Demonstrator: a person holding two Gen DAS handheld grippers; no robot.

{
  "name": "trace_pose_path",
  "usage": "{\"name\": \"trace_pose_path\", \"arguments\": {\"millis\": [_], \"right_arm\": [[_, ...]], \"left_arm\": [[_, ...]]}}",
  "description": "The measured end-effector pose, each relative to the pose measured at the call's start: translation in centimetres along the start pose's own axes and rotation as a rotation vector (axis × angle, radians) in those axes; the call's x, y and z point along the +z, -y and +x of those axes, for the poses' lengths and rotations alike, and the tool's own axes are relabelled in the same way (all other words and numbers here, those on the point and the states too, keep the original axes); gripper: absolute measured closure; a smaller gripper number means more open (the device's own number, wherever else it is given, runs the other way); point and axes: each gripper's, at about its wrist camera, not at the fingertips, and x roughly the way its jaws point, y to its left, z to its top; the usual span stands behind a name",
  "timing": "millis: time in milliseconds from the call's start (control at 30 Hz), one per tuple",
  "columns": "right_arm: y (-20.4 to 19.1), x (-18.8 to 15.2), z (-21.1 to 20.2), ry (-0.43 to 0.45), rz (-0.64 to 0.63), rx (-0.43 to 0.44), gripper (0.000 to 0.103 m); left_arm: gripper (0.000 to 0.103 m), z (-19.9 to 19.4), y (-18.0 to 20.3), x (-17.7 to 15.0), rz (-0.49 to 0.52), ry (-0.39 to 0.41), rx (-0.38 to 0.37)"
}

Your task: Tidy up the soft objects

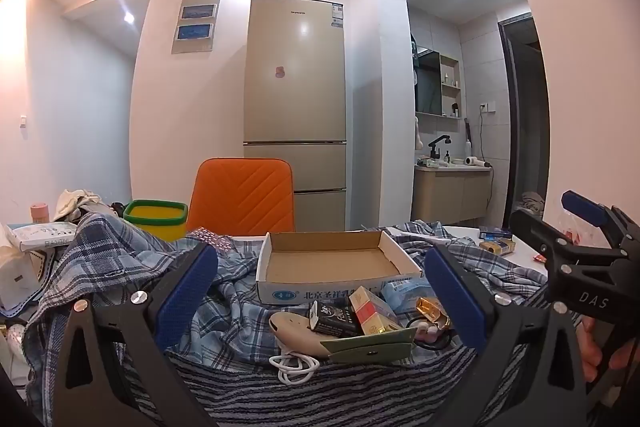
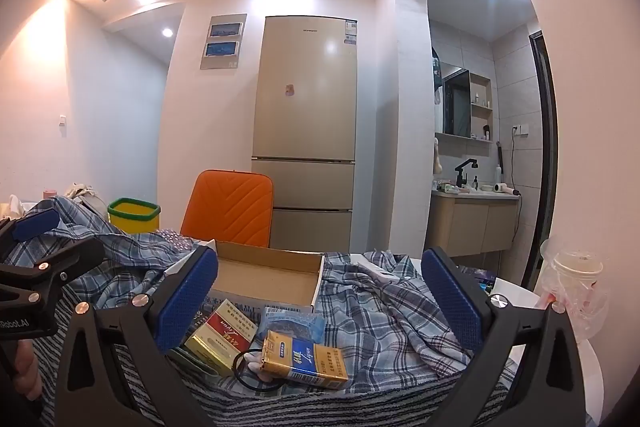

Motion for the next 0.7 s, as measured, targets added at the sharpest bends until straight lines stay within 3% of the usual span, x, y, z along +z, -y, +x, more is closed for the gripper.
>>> {"name": "trace_pose_path", "arguments": {"millis": [700], "right_arm": [[-0.04, 0.0, 0.02, 0.003, -0.003, 0.0, 0.0]], "left_arm": [[0.0, -0.31, 0.08, 0.29, 0.012, -0.006, 0.003]]}}
